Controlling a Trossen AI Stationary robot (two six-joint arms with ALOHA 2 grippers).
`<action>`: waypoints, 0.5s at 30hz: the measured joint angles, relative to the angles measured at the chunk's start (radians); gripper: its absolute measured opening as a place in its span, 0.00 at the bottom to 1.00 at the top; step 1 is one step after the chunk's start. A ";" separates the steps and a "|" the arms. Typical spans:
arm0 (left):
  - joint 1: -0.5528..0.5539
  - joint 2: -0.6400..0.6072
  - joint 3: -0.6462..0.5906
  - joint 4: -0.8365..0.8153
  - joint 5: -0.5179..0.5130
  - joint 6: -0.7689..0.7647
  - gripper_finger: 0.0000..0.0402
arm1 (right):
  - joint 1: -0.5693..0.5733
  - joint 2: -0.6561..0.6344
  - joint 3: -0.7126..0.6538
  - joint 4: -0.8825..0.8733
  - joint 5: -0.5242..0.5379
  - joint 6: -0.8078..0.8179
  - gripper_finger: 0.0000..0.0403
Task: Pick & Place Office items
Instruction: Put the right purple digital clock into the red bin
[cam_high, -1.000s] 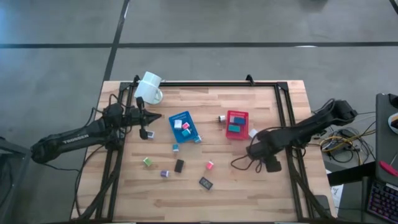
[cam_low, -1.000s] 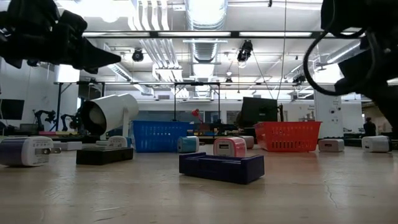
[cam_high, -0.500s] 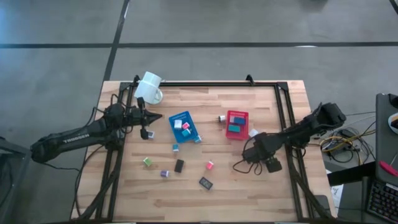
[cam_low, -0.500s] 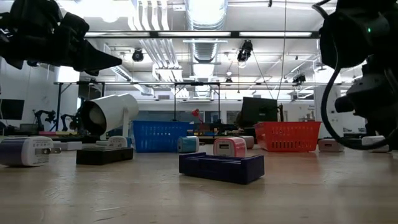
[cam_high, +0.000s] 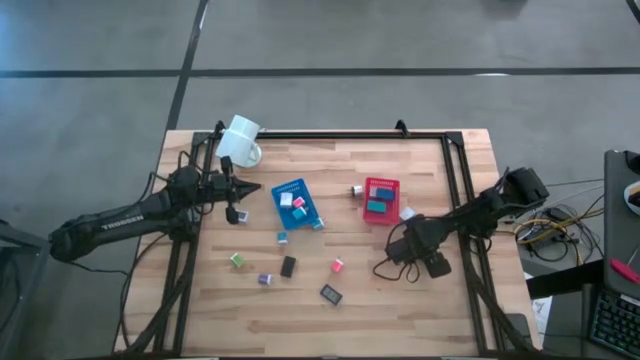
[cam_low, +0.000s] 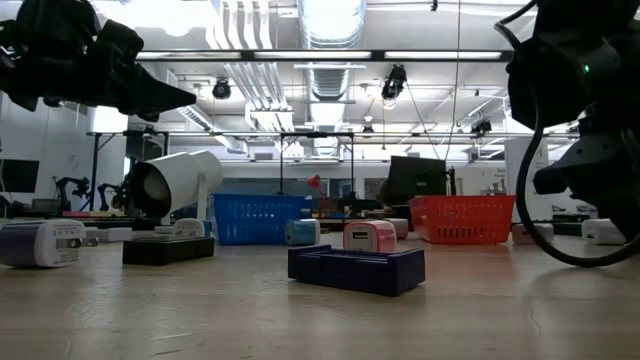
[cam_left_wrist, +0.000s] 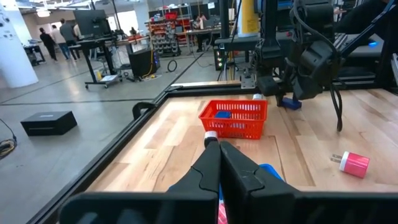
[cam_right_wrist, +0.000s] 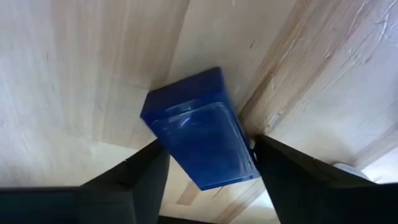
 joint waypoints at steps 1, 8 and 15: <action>0.000 0.000 0.000 0.000 0.000 0.000 0.02 | 0.000 0.001 0.001 0.000 0.000 0.000 0.52; 0.000 0.000 0.000 0.000 0.000 0.002 0.03 | 0.000 -0.089 0.011 0.059 -0.030 0.075 0.36; 0.000 0.001 0.000 0.000 0.000 0.002 0.02 | 0.000 -0.343 0.013 0.148 0.001 0.154 0.36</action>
